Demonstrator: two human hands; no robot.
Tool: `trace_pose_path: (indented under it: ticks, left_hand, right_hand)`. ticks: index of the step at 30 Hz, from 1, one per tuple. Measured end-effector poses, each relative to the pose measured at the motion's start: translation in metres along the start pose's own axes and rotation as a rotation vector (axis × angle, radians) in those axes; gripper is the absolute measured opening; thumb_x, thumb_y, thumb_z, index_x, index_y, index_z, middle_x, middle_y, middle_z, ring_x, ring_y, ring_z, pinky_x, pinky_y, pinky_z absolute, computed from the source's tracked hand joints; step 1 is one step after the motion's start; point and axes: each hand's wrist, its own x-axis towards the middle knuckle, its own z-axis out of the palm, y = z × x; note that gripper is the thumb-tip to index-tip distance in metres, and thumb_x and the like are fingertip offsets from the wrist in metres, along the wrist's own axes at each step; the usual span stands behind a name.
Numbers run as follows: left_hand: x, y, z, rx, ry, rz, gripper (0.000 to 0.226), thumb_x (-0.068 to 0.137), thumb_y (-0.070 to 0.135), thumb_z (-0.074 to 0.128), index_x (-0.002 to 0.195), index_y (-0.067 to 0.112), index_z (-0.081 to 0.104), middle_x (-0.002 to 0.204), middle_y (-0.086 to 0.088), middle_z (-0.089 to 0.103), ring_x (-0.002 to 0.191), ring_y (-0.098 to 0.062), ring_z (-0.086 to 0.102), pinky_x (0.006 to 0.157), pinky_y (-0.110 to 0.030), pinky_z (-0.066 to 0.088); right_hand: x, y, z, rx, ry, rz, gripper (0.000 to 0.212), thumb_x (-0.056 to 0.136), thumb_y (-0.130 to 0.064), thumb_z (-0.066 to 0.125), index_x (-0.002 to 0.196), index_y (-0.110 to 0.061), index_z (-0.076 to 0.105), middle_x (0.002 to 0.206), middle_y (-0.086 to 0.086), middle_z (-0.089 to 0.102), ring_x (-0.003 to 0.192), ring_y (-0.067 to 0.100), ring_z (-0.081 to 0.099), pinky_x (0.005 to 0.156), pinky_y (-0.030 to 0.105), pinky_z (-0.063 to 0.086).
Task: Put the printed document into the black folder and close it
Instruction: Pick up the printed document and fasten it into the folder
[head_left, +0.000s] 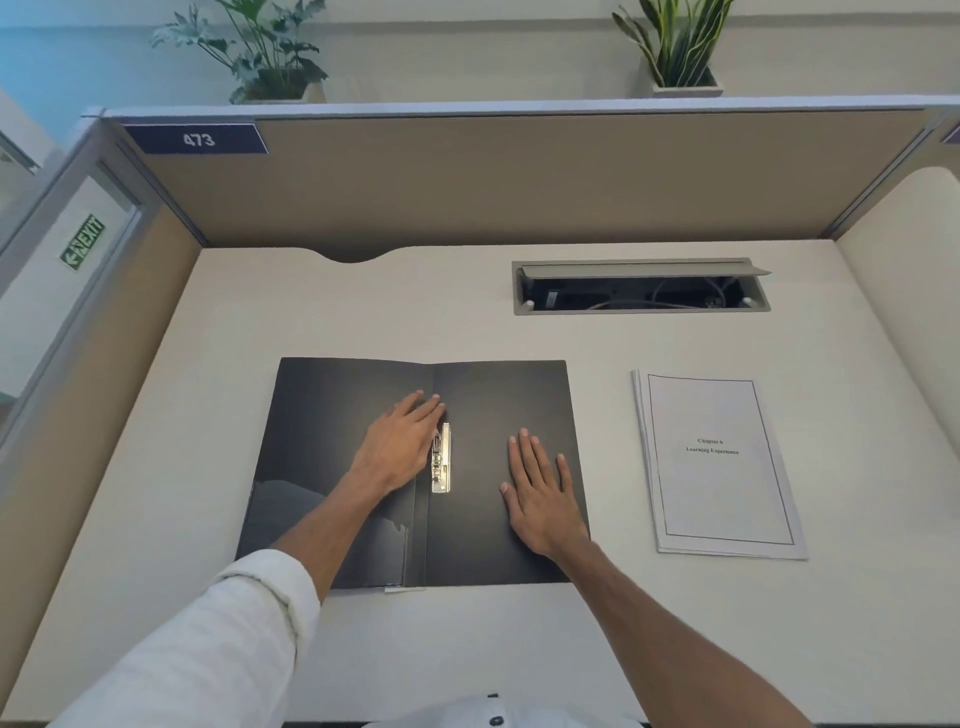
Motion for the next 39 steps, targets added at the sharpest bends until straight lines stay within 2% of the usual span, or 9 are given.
trace_pose_path:
  ticks: [2,8,11,16,24,30,33,36,39]
  left_hand:
    - [-0.001,0.000,0.007,0.056,-0.004,0.020,0.054,0.113,0.029,0.043,0.165,0.014,0.044,0.172,-0.001,0.043,0.164,-0.029,0.030,0.127,-0.054,0.040]
    - [-0.004,0.004,0.017,-0.019,-0.004,-0.023,0.066,0.112,0.043,0.014,0.172,0.018,0.026,0.179,0.002,0.027,0.169,-0.024,0.016,0.134,-0.053,0.026]
    - [-0.002,0.015,0.017,-0.081,0.074,-0.052,0.063,0.114,0.043,0.018,0.172,0.018,0.026,0.180,0.001,0.025,0.168,-0.023,0.016,0.135,-0.052,0.025]
    - [0.009,0.063,0.019,-0.208,0.165,-0.101,0.062,0.117,0.042,0.023,0.173,0.016,0.023,0.181,0.001,0.019,0.169,-0.020,0.016,0.137,-0.046,0.018]
    - [0.039,0.210,0.019,-0.365,0.133,-0.005,0.060,0.117,0.035,0.037,0.171,0.012,0.028,0.178,-0.004,0.029,0.167,-0.024,0.022,0.136,-0.043,0.022]
    - [0.061,0.291,0.017,-0.446,0.017,-0.063,0.057,0.114,0.028,0.045,0.168,0.014,0.034,0.168,-0.005,0.042,0.148,-0.030,0.046,0.114,-0.052,0.051]
    - [0.072,0.321,0.017,-0.436,-0.035,-0.136,0.056,0.112,0.027,0.046,0.165,0.013,0.036,0.156,-0.009,0.047,0.136,-0.034,0.052,0.101,-0.052,0.055]
    - [0.081,0.344,0.018,-0.412,-0.053,-0.222,0.047,0.109,0.024,0.048,0.153,0.008,0.044,0.140,-0.013,0.052,0.121,-0.038,0.058,0.089,-0.050,0.054]
    - [0.087,0.358,0.023,-0.418,-0.054,-0.315,0.031,0.106,0.020,0.051,0.134,0.005,0.049,0.127,-0.015,0.052,0.100,-0.037,0.057,0.077,-0.046,0.047]
  right_hand:
    - [0.000,0.000,-0.001,0.003,-0.011,0.001,0.068,0.112,-0.050,0.011,0.170,-0.025,-0.017,0.178,-0.006,-0.024,0.164,0.013,-0.022,0.133,0.051,-0.008]
    - [0.000,-0.001,-0.008,0.051,-0.059,0.003,0.069,0.112,-0.049,0.013,0.170,-0.024,-0.015,0.178,-0.005,-0.023,0.164,0.015,-0.022,0.133,0.054,-0.007]
    - [0.000,0.000,-0.022,0.190,-0.088,-0.005,0.068,0.112,-0.053,0.010,0.170,-0.026,-0.014,0.178,-0.008,-0.022,0.163,0.012,-0.022,0.134,0.052,-0.007]
    - [-0.013,0.032,-0.054,0.242,0.075,-0.020,0.066,0.113,-0.052,0.009,0.171,-0.027,-0.008,0.179,-0.012,-0.016,0.163,0.005,-0.020,0.132,0.042,-0.014]
    - [-0.059,0.140,-0.077,0.212,0.213,0.204,0.063,0.113,-0.048,0.018,0.172,-0.026,0.010,0.181,-0.007,0.004,0.167,0.012,0.000,0.134,0.050,-0.003]
    - [-0.085,0.217,-0.093,0.226,0.322,0.325,0.059,0.113,-0.040,0.034,0.168,-0.019,0.029,0.177,0.001,0.025,0.165,0.019,0.017,0.133,0.054,0.008]
    - [-0.093,0.251,-0.104,0.254,0.341,0.421,0.060,0.108,-0.032,0.047,0.164,-0.015,0.036,0.171,0.004,0.035,0.160,0.023,0.028,0.131,0.055,0.019]
    - [-0.099,0.277,-0.117,0.273,0.337,0.545,0.058,0.102,-0.025,0.057,0.157,-0.012,0.043,0.156,0.009,0.046,0.143,0.031,0.044,0.110,0.054,0.042]
    - [-0.097,0.294,-0.123,0.331,0.319,0.663,0.051,0.099,-0.020,0.058,0.147,-0.007,0.048,0.139,0.013,0.051,0.127,0.036,0.050,0.092,0.050,0.048]
